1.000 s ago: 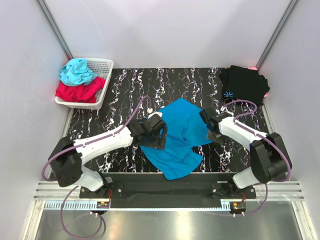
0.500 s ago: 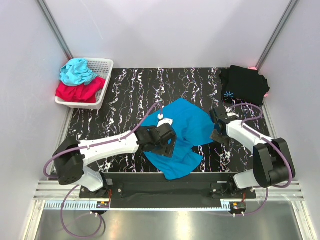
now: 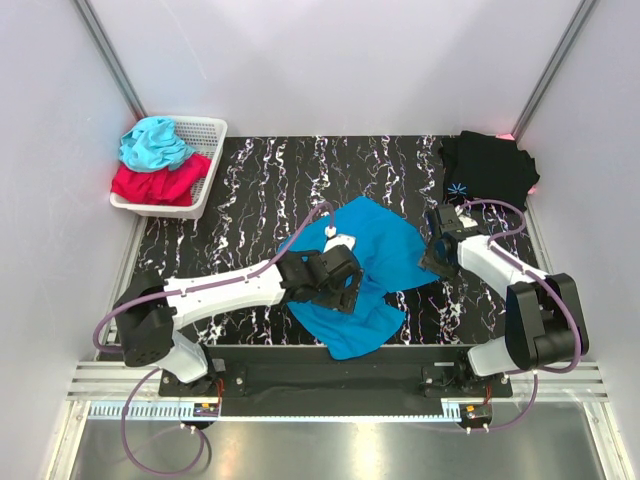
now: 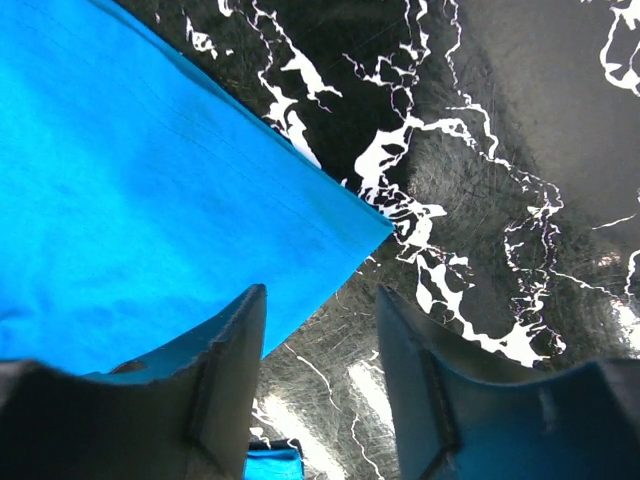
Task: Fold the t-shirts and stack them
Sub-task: Flatten the tshirt out
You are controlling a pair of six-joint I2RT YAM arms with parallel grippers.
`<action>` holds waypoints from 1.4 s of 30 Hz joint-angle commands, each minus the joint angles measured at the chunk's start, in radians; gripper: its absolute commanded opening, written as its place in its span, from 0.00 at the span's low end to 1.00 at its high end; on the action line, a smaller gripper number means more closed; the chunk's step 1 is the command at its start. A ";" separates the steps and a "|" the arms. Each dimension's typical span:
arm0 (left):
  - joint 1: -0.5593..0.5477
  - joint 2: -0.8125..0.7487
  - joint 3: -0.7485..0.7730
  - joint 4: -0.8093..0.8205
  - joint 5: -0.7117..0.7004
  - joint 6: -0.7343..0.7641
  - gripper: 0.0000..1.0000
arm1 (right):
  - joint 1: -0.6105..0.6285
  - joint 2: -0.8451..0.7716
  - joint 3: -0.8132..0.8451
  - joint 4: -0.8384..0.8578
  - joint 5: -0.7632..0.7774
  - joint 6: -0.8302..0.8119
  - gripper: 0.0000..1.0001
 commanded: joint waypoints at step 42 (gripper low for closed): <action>-0.161 0.470 0.482 -0.017 0.045 0.050 0.75 | -0.087 -0.027 -0.012 -0.029 -0.059 0.031 0.29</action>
